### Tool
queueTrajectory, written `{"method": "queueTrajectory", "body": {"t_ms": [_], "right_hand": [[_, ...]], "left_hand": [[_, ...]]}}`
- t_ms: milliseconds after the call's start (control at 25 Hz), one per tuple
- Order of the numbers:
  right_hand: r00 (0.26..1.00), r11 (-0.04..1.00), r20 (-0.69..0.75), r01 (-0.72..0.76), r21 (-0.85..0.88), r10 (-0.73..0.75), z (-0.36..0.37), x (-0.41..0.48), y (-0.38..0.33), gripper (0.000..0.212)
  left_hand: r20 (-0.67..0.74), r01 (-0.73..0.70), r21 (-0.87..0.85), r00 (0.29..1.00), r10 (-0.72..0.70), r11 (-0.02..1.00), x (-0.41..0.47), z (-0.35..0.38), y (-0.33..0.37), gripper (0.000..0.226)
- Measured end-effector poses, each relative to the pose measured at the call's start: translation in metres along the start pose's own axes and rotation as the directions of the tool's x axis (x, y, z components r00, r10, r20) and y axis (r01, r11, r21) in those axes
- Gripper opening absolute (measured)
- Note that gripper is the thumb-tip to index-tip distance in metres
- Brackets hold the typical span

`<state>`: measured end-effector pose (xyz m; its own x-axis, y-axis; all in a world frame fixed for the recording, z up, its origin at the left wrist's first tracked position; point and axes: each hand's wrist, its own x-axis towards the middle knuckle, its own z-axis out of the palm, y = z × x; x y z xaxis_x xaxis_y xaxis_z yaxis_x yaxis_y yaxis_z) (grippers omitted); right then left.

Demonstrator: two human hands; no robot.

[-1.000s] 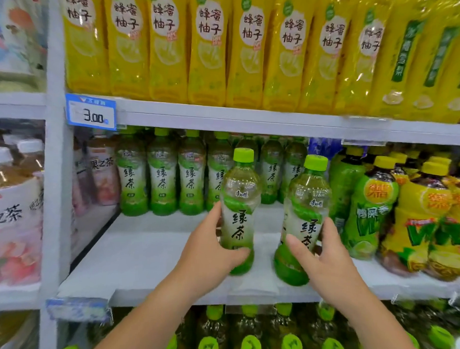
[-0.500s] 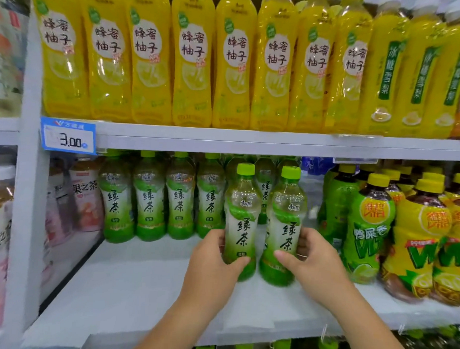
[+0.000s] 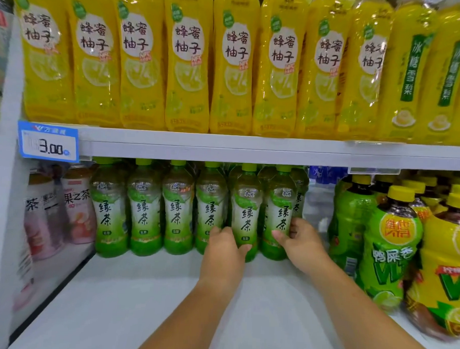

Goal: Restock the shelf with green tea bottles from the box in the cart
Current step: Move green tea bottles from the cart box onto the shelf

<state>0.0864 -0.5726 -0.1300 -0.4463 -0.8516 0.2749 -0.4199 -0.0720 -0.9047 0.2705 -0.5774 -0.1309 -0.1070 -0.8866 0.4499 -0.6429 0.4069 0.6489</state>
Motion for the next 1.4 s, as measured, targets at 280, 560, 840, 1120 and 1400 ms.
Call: {"method": "queueTrajectory", "body": {"t_ms": [280,560,840,1120,1400], "right_hand": [[0.998,0.998,-0.023,0.054,0.034,-0.053,0.013,0.009,0.011,0.029],[0.993,0.994,-0.054,0.105,-0.027,-0.107,0.015,0.003,0.014,0.038],[0.992,0.996,-0.080,0.092,-0.019,-0.093,0.016,0.003,0.015,0.039],[0.993,0.993,-0.045,0.109,-0.036,-0.111,0.015,-0.002,0.015,0.038],[0.992,0.990,0.009,0.127,-0.061,-0.127,0.014,-0.023,0.004,0.036]], "left_hand": [[0.052,0.055,0.210,0.996,-0.067,0.976,0.012,0.008,0.003,0.033],[0.012,-0.009,0.272,1.000,0.005,0.962,0.015,0.008,-0.001,0.034],[-0.060,-0.031,0.297,0.997,0.051,0.954,0.015,0.012,-0.008,0.038],[-0.128,-0.016,0.073,0.991,0.025,0.997,0.006,0.011,-0.013,0.033],[0.018,0.035,-0.192,0.999,-0.032,0.981,-0.004,0.008,-0.014,0.052]]}}
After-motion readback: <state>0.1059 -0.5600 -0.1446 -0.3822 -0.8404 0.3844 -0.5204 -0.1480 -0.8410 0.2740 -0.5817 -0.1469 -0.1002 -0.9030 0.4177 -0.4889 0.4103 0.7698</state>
